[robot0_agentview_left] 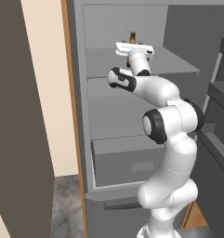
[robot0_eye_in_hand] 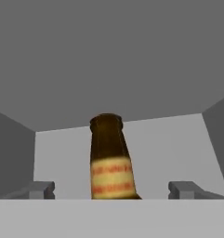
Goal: Place the beer on the top shelf of the fridge to keep it out of children's reach, and place the pear and orange on lower shelves for easy access.
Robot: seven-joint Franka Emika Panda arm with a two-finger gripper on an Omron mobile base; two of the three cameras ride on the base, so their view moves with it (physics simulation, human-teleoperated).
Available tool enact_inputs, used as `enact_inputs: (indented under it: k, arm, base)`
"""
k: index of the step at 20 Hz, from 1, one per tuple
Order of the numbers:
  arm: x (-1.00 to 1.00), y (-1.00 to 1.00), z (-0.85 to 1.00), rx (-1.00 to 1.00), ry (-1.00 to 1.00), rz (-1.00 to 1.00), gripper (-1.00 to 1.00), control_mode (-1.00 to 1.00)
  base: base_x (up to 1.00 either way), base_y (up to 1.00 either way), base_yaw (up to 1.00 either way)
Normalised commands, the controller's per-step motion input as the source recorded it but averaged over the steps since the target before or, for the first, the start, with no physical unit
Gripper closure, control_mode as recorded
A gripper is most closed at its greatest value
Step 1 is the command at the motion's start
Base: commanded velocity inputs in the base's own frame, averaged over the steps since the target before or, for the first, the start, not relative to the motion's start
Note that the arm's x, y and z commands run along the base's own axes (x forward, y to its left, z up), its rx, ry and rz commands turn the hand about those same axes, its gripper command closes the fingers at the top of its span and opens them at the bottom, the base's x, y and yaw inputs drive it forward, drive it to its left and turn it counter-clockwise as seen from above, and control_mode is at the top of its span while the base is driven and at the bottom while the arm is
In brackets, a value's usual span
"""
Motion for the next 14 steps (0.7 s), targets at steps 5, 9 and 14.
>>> enact_inputs:
  k: [5,9,14]
  arm:
    - [-0.23,-0.03,0.00,-0.05,-0.01,0.00,-1.00,-1.00]
    - [-0.64,0.00,0.00,-0.05,0.00,0.00,-1.00,-1.00]
    - [-0.68,0.00,0.10,-0.03,0.00,0.00,-1.00,-1.00]
  base:
    - [0.00,0.00,0.00]
    - [0.00,0.00,0.00]
    - [0.00,0.00,0.00]
